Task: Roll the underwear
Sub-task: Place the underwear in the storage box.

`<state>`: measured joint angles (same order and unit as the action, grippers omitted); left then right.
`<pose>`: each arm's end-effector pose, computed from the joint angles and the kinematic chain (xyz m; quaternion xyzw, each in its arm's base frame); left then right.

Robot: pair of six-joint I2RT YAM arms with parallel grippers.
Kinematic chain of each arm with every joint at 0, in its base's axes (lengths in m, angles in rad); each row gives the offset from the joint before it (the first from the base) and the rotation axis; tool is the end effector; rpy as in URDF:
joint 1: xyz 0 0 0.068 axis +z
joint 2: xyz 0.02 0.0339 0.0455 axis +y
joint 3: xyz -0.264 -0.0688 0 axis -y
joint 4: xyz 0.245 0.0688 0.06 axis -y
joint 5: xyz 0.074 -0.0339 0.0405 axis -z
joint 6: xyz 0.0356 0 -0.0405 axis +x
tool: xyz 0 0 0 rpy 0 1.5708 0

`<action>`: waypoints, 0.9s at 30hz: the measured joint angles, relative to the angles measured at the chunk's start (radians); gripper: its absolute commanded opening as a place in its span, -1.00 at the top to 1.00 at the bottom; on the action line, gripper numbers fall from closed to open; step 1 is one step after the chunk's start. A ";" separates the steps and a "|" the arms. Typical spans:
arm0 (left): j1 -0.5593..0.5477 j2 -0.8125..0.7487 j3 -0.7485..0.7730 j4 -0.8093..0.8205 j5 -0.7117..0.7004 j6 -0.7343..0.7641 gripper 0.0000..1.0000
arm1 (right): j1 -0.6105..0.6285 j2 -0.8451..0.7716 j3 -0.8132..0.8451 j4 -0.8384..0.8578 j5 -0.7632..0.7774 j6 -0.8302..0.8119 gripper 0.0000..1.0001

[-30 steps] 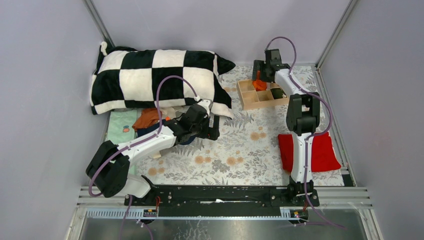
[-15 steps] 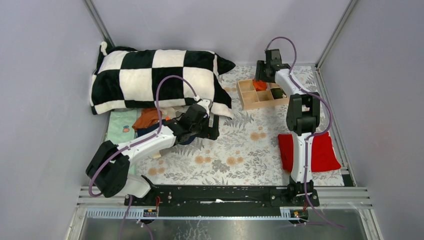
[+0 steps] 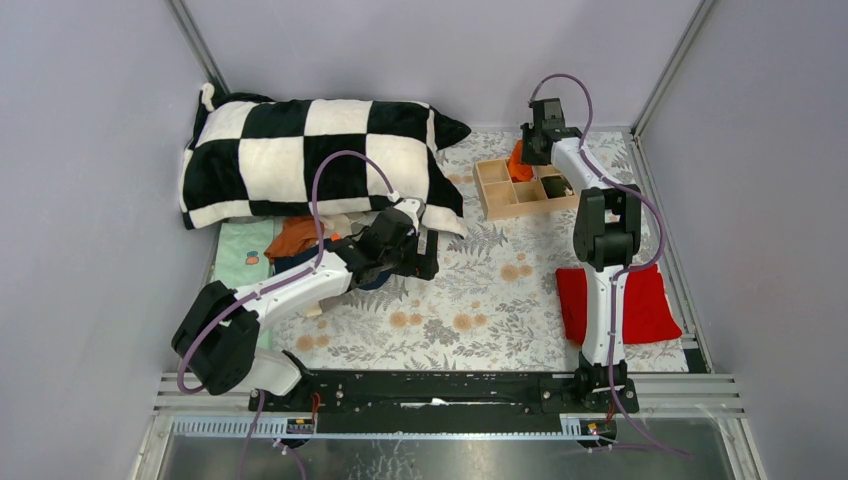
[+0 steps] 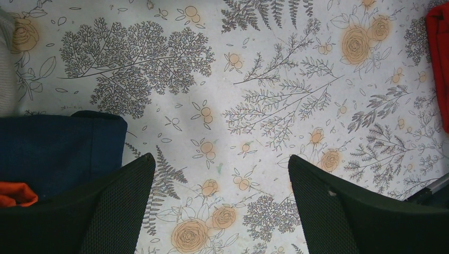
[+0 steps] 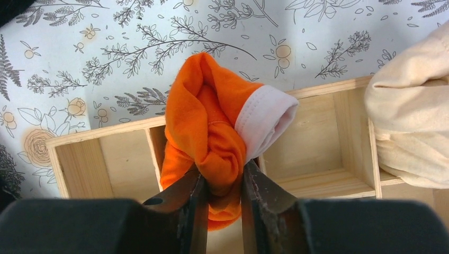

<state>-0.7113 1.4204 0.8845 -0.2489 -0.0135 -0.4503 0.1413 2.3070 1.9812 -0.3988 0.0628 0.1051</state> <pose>0.2270 -0.1950 0.2236 0.1176 0.9162 -0.2049 0.3236 0.5256 0.0725 0.2150 -0.0036 0.9115 0.0220 0.4108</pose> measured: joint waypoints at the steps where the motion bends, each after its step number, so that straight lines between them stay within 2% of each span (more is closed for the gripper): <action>1: 0.000 0.000 0.000 0.000 0.000 0.000 -0.97 | 0.000 0.000 0.000 0.000 -0.003 -0.012 0.90; 2: 0.000 0.000 0.000 0.000 0.000 0.000 -0.97 | 0.000 0.000 0.000 0.000 -0.005 -0.026 1.00; 12: 0.000 0.006 0.000 0.000 0.000 0.000 -0.97 | 0.000 0.000 -0.037 0.043 -0.023 -0.172 1.00; 27: 0.000 0.008 0.000 0.000 0.005 0.000 -0.98 | 0.000 0.001 -0.075 0.101 -0.024 -0.145 1.00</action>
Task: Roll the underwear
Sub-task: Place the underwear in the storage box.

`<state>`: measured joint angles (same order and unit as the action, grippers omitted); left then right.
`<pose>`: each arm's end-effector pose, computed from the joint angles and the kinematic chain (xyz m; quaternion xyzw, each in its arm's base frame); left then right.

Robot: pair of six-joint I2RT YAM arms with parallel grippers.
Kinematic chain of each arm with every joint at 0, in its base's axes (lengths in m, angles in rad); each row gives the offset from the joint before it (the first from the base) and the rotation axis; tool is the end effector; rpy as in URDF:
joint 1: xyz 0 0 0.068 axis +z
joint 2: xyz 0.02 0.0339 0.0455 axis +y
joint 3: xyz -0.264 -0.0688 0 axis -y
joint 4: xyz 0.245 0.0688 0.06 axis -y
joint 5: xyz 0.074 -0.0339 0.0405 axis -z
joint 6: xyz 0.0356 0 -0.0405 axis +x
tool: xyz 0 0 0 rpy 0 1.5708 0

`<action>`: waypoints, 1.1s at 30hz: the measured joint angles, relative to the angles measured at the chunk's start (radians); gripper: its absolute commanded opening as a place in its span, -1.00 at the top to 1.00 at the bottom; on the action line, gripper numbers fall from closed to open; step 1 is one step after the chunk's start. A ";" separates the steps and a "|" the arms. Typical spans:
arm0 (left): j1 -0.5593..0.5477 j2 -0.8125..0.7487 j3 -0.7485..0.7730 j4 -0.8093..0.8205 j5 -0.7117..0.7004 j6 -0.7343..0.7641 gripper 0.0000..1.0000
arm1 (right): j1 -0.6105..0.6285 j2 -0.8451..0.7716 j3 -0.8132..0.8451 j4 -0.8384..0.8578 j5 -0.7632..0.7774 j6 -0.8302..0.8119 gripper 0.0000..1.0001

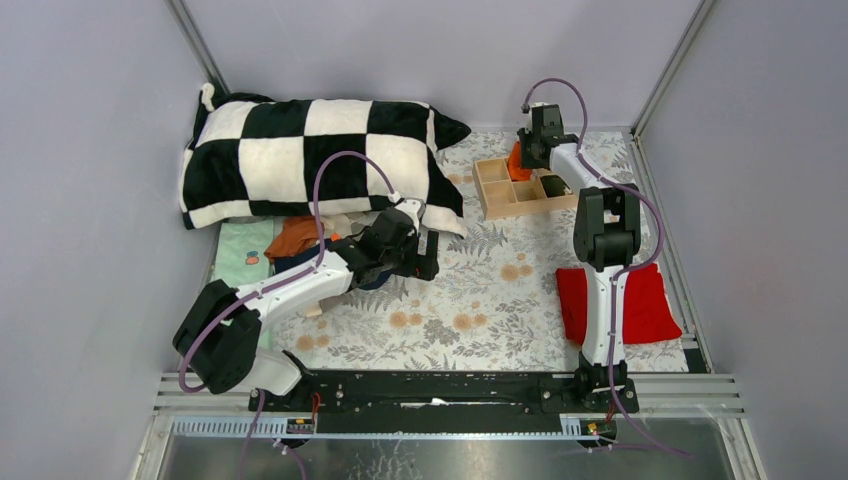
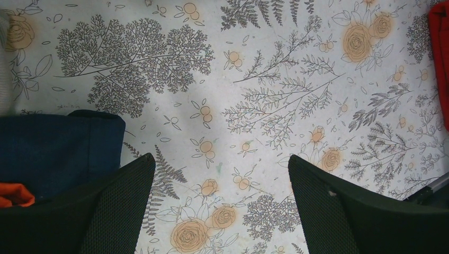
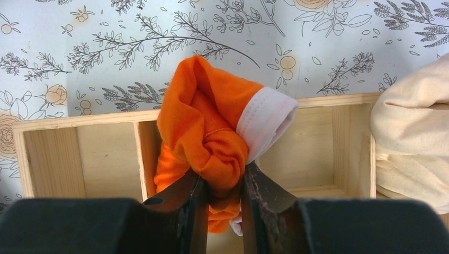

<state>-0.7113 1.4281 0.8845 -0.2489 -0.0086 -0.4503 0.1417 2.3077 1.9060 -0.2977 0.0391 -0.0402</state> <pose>0.2275 -0.1957 0.2214 0.1188 0.9176 -0.2048 0.3194 0.5251 0.0735 0.1979 -0.0741 0.9034 0.0037 0.4223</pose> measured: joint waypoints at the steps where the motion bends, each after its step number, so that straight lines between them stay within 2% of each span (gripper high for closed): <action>1: 0.000 0.000 0.000 0.000 0.001 0.000 -0.98 | 0.000 0.000 0.000 0.000 0.000 0.000 1.00; 2: 0.000 0.000 0.000 0.000 0.001 0.000 -0.97 | 0.000 0.000 0.000 0.000 0.000 0.000 0.98; 7: 0.000 0.000 0.000 0.000 0.002 -0.001 -0.97 | 0.000 -0.001 -0.007 0.003 0.001 -0.001 0.13; 8: 0.000 0.000 0.000 0.000 0.002 -0.001 -0.97 | 0.000 -0.003 -0.011 0.006 0.000 -0.001 -0.01; 9: 0.000 0.000 0.000 0.000 0.002 -0.001 -0.97 | 0.000 -0.005 -0.019 0.012 0.000 0.000 -0.06; 23: 0.000 -0.032 0.000 -0.024 0.002 -0.001 -0.98 | 0.008 -0.021 -0.035 0.014 -0.033 0.034 -0.45; 33: 0.000 -0.032 0.005 -0.039 0.002 -0.001 -0.97 | 0.008 -0.071 -0.029 -0.030 -0.029 0.037 -0.54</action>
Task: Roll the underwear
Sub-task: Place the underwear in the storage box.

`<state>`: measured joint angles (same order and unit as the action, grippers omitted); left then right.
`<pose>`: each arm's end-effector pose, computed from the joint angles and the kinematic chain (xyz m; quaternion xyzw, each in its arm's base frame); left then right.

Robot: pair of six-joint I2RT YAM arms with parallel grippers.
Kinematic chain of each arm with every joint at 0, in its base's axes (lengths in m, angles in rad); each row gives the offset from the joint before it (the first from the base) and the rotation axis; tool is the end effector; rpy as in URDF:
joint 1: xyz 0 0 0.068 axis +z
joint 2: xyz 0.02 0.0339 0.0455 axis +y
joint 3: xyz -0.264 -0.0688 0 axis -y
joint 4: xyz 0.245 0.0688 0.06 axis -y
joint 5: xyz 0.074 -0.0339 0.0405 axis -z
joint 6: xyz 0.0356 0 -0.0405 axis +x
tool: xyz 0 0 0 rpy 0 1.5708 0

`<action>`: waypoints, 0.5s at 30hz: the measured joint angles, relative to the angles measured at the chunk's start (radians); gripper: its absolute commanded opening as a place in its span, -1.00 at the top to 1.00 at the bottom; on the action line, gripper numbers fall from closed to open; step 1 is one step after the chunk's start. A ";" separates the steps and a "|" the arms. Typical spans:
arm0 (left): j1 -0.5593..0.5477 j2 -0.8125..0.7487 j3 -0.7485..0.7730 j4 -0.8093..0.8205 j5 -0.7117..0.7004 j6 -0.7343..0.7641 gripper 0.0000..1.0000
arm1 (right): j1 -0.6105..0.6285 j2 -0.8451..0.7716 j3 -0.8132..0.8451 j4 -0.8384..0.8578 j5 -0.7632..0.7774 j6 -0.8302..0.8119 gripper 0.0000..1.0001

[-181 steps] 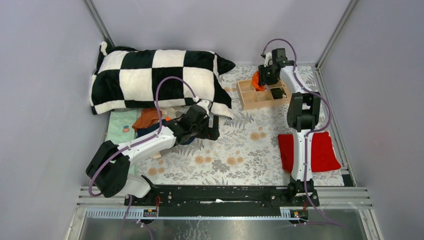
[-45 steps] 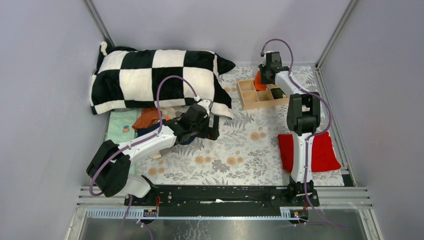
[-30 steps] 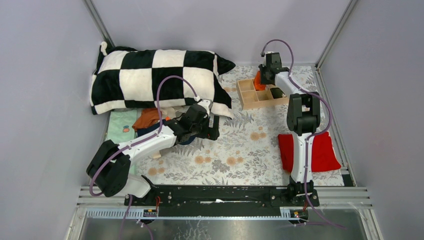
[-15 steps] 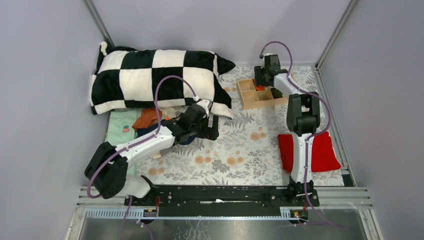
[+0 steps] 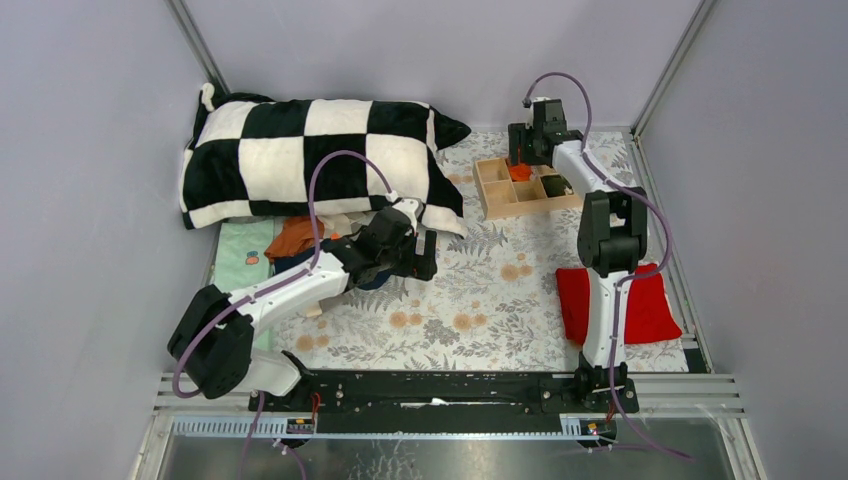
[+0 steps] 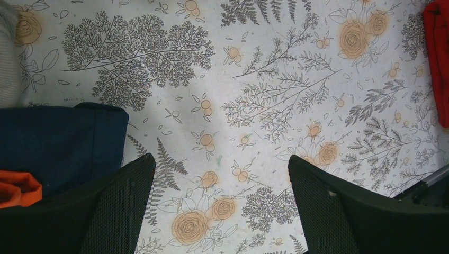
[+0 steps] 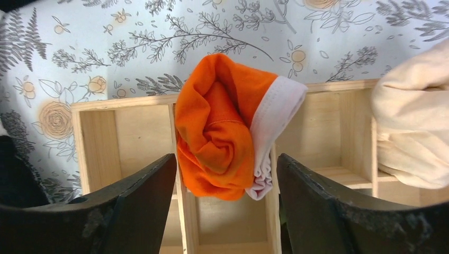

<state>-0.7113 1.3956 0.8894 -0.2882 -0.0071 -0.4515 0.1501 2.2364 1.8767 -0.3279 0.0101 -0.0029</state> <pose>0.2230 -0.1918 0.2290 0.1186 0.9180 -0.2051 0.3181 0.5124 0.0771 0.2215 -0.0669 0.9016 0.0269 0.4266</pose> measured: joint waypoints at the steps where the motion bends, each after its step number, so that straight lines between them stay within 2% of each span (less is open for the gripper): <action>1: 0.000 0.000 0.002 -0.002 0.000 0.000 -0.97 | 0.000 -0.010 0.000 -0.004 0.002 0.000 -0.54; 12: 0.004 -0.103 0.013 -0.019 -0.038 -0.031 -0.98 | 0.000 -0.204 -0.069 -0.027 0.053 0.038 -0.61; 14: 0.010 -0.132 0.013 -0.021 -0.048 -0.055 -0.97 | 0.000 -0.266 -0.130 -0.026 0.053 0.072 -0.66; 15: 0.012 -0.145 0.013 -0.023 -0.052 -0.064 -0.97 | 0.000 -0.302 -0.171 -0.021 0.053 0.096 -0.75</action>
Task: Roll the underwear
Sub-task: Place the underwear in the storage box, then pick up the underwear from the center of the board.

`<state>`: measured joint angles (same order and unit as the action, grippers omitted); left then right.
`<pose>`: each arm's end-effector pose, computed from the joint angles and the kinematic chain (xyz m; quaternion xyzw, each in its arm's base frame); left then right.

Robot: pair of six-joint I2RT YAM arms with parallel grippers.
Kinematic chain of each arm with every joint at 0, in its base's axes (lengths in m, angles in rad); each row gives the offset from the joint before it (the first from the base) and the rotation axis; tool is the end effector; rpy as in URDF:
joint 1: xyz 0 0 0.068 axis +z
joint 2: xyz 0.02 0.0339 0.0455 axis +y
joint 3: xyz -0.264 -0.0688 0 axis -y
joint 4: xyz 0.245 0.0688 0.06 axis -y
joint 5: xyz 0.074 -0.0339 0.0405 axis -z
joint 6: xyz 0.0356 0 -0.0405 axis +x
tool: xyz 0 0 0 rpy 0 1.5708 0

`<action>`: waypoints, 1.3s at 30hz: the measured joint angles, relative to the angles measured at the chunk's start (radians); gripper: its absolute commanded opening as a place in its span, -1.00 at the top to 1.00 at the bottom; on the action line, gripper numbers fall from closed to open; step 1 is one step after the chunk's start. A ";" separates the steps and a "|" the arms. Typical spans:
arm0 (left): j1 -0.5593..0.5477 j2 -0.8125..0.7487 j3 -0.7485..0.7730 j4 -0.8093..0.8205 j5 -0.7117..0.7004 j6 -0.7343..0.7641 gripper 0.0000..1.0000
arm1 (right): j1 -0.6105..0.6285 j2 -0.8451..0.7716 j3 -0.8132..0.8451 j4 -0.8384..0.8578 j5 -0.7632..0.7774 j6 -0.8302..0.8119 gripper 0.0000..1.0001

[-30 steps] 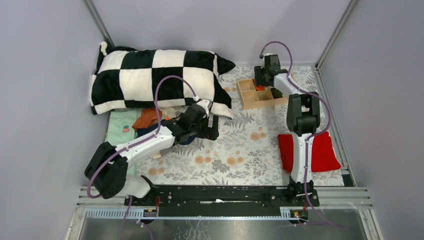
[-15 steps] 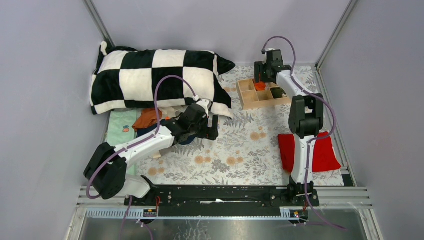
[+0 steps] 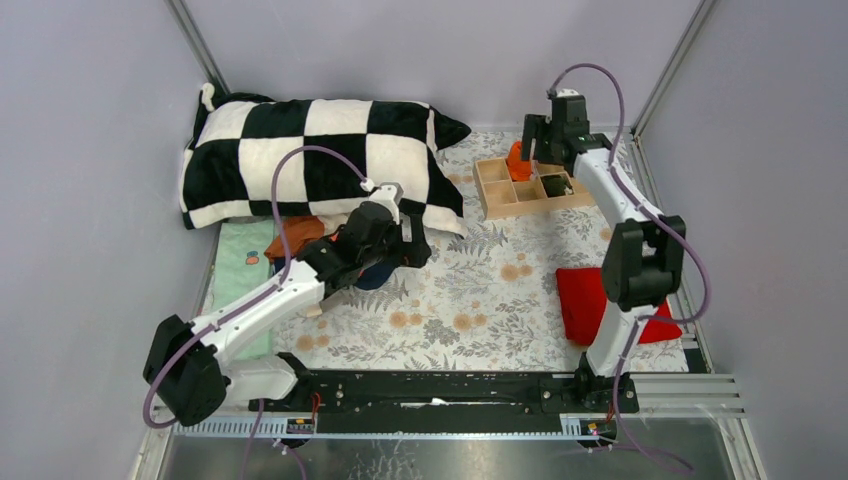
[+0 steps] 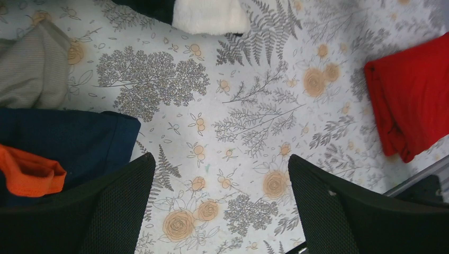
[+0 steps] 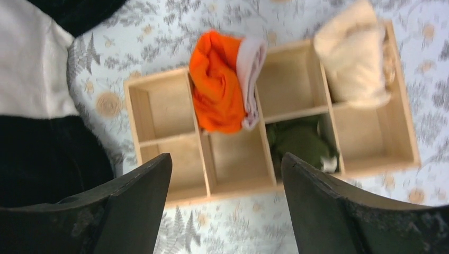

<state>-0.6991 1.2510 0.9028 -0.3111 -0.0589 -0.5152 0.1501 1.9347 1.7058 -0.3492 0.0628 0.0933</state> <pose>0.2113 -0.1750 0.2698 0.0695 0.8949 -0.2293 0.3764 0.4531 0.0663 0.3032 -0.0100 0.8790 0.0304 0.4758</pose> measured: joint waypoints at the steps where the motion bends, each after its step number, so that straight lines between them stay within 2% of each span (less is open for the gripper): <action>1: 0.002 -0.016 0.000 -0.004 -0.006 -0.011 -0.97 | 0.000 -0.037 -0.044 0.002 0.002 0.030 -0.83; 4: 0.008 -0.075 -0.002 -0.026 -0.029 -0.047 -0.97 | 0.000 -0.137 -0.149 -0.010 -0.001 0.114 -0.99; 12: 0.016 -0.200 -0.006 -0.158 -0.122 -0.154 -0.97 | 0.000 -0.434 -0.314 -0.101 -0.117 0.277 -0.99; 17: 0.017 -0.266 -0.038 -0.260 -0.171 -0.208 -0.97 | 0.000 -0.637 -0.478 -0.133 -0.213 0.299 -0.99; 24: 0.018 -0.439 -0.098 -0.384 -0.235 -0.286 -0.97 | 0.000 -0.877 -0.686 -0.200 -0.300 0.300 -0.99; 33: 0.019 -0.519 -0.161 -0.485 -0.307 -0.383 -0.97 | 0.000 -1.007 -0.767 -0.231 -0.306 0.316 -0.99; 39: 0.019 -0.511 -0.165 -0.508 -0.335 -0.439 -0.97 | 0.000 -1.101 -0.785 -0.276 -0.293 0.291 -0.99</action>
<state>-0.6796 0.7403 0.7380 -0.8188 -0.3943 -0.9543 0.1497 0.8333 0.9207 -0.6250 -0.2298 0.3843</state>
